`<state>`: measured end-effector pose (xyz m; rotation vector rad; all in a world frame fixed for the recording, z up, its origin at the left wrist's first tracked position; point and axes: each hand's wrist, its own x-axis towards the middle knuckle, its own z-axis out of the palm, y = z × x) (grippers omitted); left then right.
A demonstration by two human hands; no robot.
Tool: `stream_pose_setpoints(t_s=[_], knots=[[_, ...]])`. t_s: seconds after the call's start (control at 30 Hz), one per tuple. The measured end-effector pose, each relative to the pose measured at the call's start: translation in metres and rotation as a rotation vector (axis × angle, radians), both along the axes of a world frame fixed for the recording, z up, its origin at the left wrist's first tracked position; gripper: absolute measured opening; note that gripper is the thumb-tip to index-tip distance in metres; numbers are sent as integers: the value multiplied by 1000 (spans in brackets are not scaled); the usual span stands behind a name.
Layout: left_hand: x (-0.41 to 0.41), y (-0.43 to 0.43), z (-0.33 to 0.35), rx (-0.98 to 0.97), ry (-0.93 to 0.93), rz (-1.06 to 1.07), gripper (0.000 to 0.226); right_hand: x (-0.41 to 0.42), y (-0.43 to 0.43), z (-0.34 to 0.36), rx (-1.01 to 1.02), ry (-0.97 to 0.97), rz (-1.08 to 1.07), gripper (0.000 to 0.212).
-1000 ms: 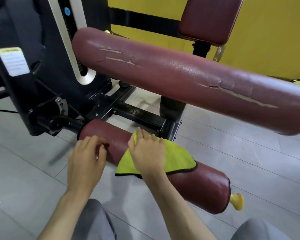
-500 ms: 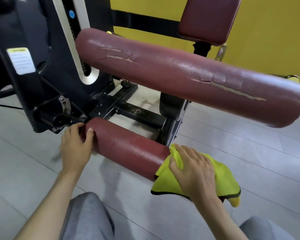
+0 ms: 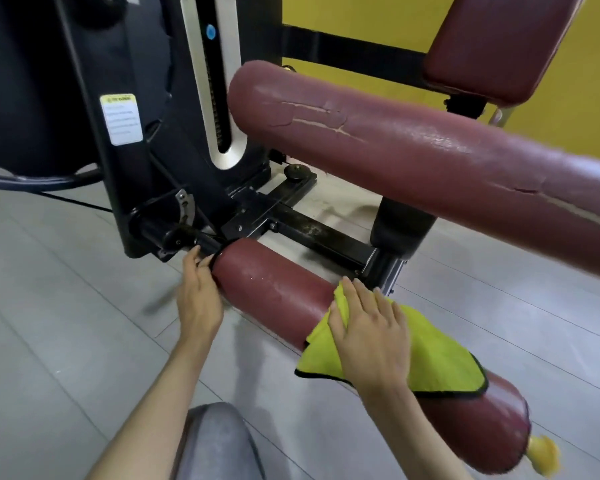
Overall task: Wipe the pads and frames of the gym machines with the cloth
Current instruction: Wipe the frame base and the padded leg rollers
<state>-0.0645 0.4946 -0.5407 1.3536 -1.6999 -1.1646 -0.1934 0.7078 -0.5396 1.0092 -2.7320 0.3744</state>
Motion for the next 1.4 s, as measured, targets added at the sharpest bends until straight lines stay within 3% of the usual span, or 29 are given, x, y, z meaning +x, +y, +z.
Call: stream_pose_setpoints(t_s=[0.2,0.33,0.5,0.7,0.8,1.0,1.2,1.4], knots=[[-1,-11,0,-36,-35,-49,52,21,-134,7,45,-51,122,66],[-1,-6,3,-81,-70,-67,58,17,-165,9,16,-56,225,72],[7,-6,8,-42,-68,-72,49,4,-135,4,-53,-76,298,74],[5,-5,5,6,-22,-30,36,7,-41,4,75,-6,291,82],[6,-6,3,57,4,-13,35,8,-52,-3,118,70,281,74],[6,-11,2,93,52,-68,47,21,-174,-1,65,66,313,57],[10,-18,2,150,47,-111,38,34,-242,12,134,21,367,34],[10,-11,15,169,86,-92,42,28,-226,16,29,-47,431,42]])
